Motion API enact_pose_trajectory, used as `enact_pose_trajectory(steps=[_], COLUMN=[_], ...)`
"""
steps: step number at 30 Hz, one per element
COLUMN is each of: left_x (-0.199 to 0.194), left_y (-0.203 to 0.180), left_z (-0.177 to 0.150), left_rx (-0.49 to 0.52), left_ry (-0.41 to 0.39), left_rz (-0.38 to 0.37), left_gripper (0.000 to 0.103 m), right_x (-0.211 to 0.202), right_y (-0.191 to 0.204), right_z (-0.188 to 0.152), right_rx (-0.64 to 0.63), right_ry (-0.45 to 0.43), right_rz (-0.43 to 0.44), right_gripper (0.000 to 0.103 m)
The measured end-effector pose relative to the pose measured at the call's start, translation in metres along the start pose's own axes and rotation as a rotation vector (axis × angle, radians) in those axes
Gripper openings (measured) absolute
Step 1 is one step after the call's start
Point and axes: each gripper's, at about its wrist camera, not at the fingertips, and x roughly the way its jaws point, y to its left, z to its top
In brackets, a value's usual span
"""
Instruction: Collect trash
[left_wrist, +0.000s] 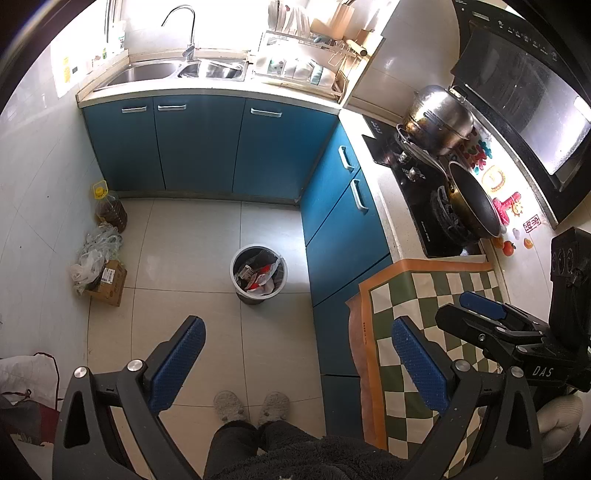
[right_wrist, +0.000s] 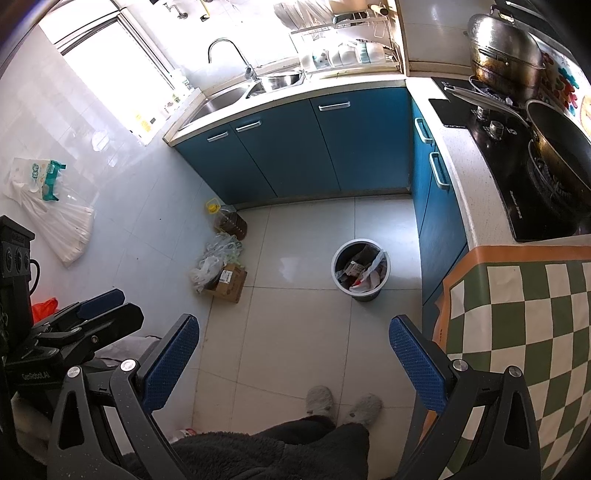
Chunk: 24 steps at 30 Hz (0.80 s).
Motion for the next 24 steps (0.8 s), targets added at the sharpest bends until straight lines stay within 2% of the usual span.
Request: enact_pose_trajectory(steps=[24], left_x=[-0.0047], left_y=[0.001], left_z=[0.0037], left_rx=[0.016], left_ry=[0.003], left_rz=[-0.002], left_gripper=[0.103], right_x=[-0.0016], right_y=[0.0016], right_z=[-0.0032], right_rx=[0.007], right_ry=[-0.003], right_rz=[0.001], right_gripper=[0.103])
